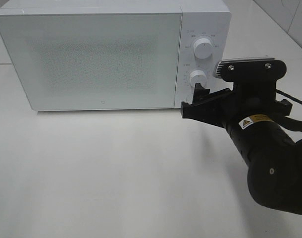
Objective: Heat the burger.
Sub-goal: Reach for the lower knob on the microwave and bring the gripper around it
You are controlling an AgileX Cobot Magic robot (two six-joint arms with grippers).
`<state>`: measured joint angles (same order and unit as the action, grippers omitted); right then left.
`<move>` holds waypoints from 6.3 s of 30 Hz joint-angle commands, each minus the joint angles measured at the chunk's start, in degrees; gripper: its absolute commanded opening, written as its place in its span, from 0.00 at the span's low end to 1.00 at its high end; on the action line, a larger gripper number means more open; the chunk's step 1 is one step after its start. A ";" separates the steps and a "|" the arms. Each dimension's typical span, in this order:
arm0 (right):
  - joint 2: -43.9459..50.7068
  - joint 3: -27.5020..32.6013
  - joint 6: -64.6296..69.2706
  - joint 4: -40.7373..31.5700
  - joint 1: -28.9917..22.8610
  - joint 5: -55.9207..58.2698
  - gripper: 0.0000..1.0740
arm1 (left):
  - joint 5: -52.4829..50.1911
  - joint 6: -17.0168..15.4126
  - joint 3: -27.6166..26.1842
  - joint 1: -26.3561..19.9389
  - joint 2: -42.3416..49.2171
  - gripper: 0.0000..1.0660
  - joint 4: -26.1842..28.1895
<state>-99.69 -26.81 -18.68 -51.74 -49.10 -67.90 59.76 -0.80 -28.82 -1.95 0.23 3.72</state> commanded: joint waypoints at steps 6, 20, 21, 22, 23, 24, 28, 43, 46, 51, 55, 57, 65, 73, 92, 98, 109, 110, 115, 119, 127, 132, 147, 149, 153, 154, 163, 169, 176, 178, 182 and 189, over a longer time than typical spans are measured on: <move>-1.60 -2.98 0.46 2.23 1.38 -2.64 0.71 | -0.63 0.11 0.17 -0.23 1.15 0.94 0.46; -8.77 -9.63 3.32 6.82 5.21 -1.09 0.71 | -0.63 0.11 0.17 -0.23 1.15 0.94 0.46; -8.77 -9.63 3.32 6.82 5.21 -1.09 0.71 | -0.63 0.11 0.17 -0.23 1.15 0.94 0.46; -9.34 -9.85 3.32 6.82 5.21 -0.97 0.71 | -0.63 0.11 0.17 -0.23 1.15 0.94 0.46; -10.20 -10.26 3.44 6.70 5.21 -0.80 0.71 | -0.63 0.11 0.17 -0.23 1.15 0.94 0.46; -10.20 -10.26 3.44 6.70 5.21 -0.80 0.71 | -0.63 0.11 0.17 -0.23 1.15 0.94 0.46; -11.57 -11.06 5.21 7.68 6.19 0.17 0.71 | -0.63 0.11 0.17 -0.23 1.15 0.94 0.46; -14.61 -14.27 6.07 11.17 8.54 1.66 0.71 | -0.63 0.11 0.17 -0.23 1.15 0.94 0.40; -14.67 -14.27 6.53 11.57 9.22 1.72 0.71 | -0.63 0.11 0.17 -0.23 1.15 0.94 0.40; -14.67 -14.44 7.33 12.32 10.03 1.49 0.71 | -0.63 0.11 0.17 -0.23 1.15 0.94 0.40; -14.78 -15.13 7.33 12.89 10.71 1.95 0.71 | -0.63 0.11 0.17 -0.23 1.15 0.94 0.40; -14.84 -15.47 7.33 13.46 11.23 2.29 0.71 | -0.63 0.11 0.17 -0.23 1.15 0.94 0.40; -16.67 -17.13 7.39 14.44 11.23 2.98 0.71 | -0.63 0.11 0.17 -0.23 1.15 0.94 0.40; -18.45 -18.91 7.56 15.07 11.92 3.61 0.71 | -0.63 0.11 0.17 -0.23 1.15 0.94 0.40; -18.45 -18.91 7.56 15.07 11.92 2.98 0.61 | -0.63 0.11 0.17 -0.23 1.15 0.94 0.40; -18.62 -18.91 7.79 15.24 11.92 3.21 0.28 | -0.63 0.11 0.17 -0.23 1.15 0.94 0.40; -18.85 -18.91 7.10 15.93 11.92 1.38 0.00 | -0.63 0.11 0.17 -0.23 1.15 0.94 0.40; -18.85 -18.91 7.10 15.93 11.92 1.38 0.00 | -0.63 0.11 0.17 -0.23 1.15 0.94 0.40; -18.85 -18.91 7.05 17.65 11.92 -0.74 0.00 | -0.63 0.11 0.17 -0.23 1.15 0.94 0.40; -18.85 -18.91 7.28 17.76 11.92 -1.60 0.00 | -0.63 0.11 0.17 -0.23 1.15 0.94 0.40; -18.85 -18.91 22.52 21.43 11.92 -4.13 0.00 | -0.63 0.11 0.17 -0.23 1.15 0.94 0.40; -18.85 -18.85 40.11 25.10 11.92 -5.96 0.00 | -0.63 0.11 0.17 -0.23 1.15 0.94 0.40; -18.85 -18.85 89.09 28.53 11.92 -12.26 0.00 | -0.63 0.11 0.17 -0.23 1.15 0.94 0.40; -18.85 -18.85 95.63 27.62 11.92 -12.26 0.00 | -0.63 0.11 0.17 -0.23 1.15 0.94 0.40; -18.85 -18.85 104.97 26.24 11.92 -12.26 0.00 | -0.63 0.11 0.17 -0.23 1.15 0.94 0.40; -18.85 -18.85 104.97 26.24 11.92 -12.26 0.00 | -0.63 0.11 0.17 -0.23 1.15 0.94 0.40; -18.85 -18.85 108.40 24.35 11.92 -11.92 0.00 | -0.63 0.11 0.17 -0.23 1.15 0.94 0.40; -18.85 -18.85 107.83 24.35 11.92 -11.97 0.00 | -0.63 0.11 0.17 -0.23 1.15 0.94 0.40; -18.85 -18.85 106.86 24.35 11.92 -11.97 0.00 | -0.63 0.11 0.17 -0.23 1.15 0.94 0.40; -18.85 -18.85 106.86 24.35 11.92 -11.97 0.01 | -0.63 0.11 0.17 -0.23 1.15 0.94 0.40; -18.85 -18.85 106.46 24.29 11.92 -11.92 0.06 | -0.63 0.11 0.17 -0.23 1.15 0.94 0.40; -18.85 -18.85 104.97 22.80 11.92 -11.92 0.17 | -0.63 0.11 0.17 -0.23 1.15 0.94 0.40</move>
<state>-119.35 -43.95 87.43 -35.35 -36.21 -67.27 59.76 -0.80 -28.82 -1.95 0.23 3.72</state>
